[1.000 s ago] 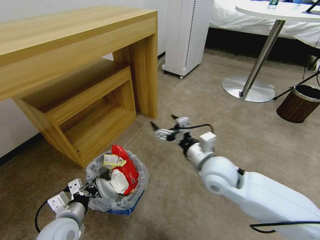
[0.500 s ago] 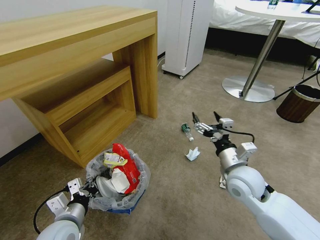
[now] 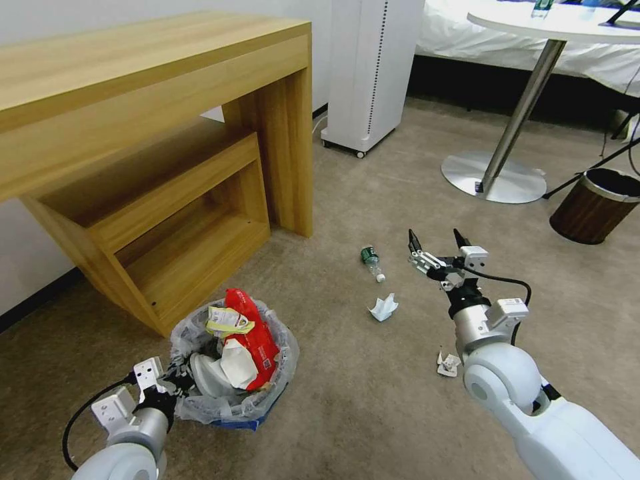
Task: Pick up the trash bin and place the garbage on the floor into it.
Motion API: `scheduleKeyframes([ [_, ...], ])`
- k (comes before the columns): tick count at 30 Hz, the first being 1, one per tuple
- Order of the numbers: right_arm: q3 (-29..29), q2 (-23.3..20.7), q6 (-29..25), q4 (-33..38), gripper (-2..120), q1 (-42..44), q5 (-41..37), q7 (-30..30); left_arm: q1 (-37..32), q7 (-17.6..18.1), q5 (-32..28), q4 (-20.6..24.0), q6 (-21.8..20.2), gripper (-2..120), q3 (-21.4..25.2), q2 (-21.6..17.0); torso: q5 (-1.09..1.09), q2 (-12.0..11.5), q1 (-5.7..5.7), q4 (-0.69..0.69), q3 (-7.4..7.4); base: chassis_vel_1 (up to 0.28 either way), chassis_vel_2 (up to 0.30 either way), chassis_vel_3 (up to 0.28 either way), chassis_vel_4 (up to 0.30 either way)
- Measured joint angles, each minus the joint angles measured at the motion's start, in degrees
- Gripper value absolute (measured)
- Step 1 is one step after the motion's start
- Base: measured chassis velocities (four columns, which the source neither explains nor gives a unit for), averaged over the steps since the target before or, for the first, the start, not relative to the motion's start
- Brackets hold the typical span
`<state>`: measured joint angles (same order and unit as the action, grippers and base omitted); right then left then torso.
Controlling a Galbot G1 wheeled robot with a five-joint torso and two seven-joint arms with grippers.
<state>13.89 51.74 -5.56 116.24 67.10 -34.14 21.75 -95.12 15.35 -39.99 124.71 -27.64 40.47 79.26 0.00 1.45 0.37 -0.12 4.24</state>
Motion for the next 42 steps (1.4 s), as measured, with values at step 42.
scheduleKeyframes([
  [42, 2.9, 1.7, -3.3, -0.7, 100, 6.6, 3.7, -3.0, -2.2, -0.7, 1.2, 0.5, 1.1, 0, 0.5, 0.6, 0.0, 0.0, -0.01, -0.01, 0.0, -0.035, -0.012, -0.012, -0.037],
])
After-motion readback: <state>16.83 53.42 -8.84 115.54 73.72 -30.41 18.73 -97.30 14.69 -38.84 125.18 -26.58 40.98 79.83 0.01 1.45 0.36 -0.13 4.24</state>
